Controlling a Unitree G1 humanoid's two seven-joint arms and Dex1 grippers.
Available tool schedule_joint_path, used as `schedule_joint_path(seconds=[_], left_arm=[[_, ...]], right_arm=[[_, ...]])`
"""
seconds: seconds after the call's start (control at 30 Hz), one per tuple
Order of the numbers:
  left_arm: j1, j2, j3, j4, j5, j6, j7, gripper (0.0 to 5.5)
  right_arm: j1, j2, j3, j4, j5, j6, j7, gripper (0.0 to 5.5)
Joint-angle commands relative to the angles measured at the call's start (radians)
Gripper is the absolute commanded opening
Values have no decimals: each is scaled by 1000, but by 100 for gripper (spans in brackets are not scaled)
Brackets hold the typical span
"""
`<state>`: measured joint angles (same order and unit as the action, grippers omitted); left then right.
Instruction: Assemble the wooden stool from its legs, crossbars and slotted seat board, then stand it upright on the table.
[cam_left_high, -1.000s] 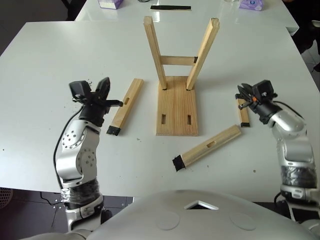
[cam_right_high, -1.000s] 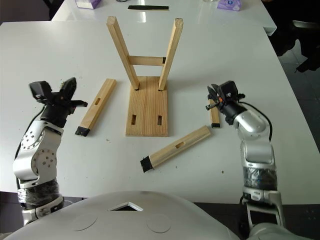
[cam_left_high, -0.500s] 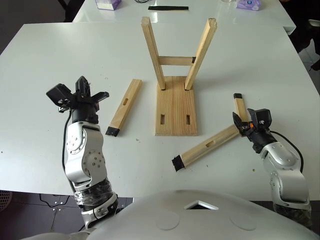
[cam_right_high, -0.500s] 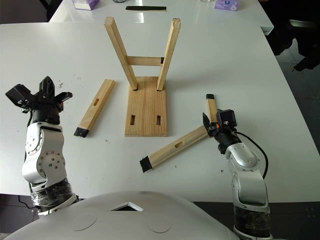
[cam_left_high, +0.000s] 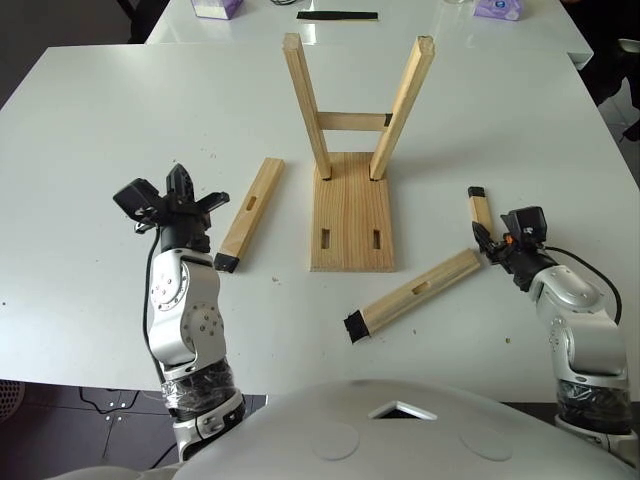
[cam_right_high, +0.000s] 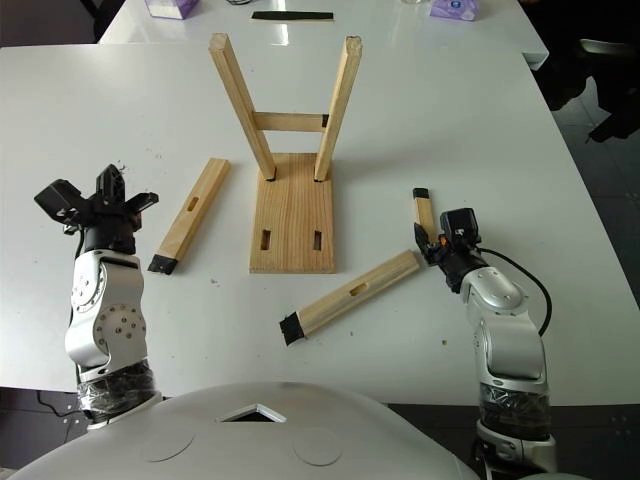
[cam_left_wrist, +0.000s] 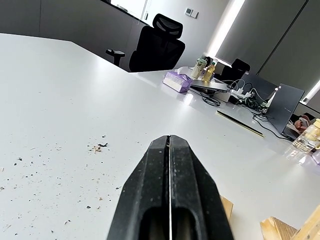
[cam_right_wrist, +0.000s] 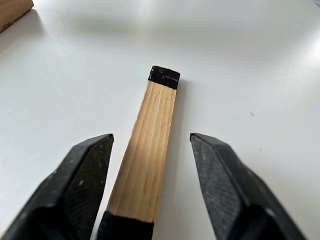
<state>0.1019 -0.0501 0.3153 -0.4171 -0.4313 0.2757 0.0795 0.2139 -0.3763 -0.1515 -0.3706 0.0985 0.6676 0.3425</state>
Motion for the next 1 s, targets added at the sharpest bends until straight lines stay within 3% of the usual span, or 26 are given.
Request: schedule_joint_path(seconds=[0.03,0.2,0.57,0.7,0.83,1.0], left_arm=[[21,-13,-9,-1,7,-12,9,0],[40,-24,-17,-12,8,-19,18,0],[34,-18,-12,-23,-11,-5,24,0],[22,-7,1,-41,-45,34,33,0],[-22,21,55,-80,-136,85,53,0],[-142,84,126,-110,-436,176,31,0]], right_arm=[[18,-41,10,-22,-2,31,17,283],[49,-68,15,-17,-6,24,31,283],[113,-72,24,-13,-11,-11,20,132],[114,-20,3,-23,-1,-52,-33,130],[-55,71,-44,5,25,-103,-138,130],[-497,178,-116,242,117,-158,-242,130]])
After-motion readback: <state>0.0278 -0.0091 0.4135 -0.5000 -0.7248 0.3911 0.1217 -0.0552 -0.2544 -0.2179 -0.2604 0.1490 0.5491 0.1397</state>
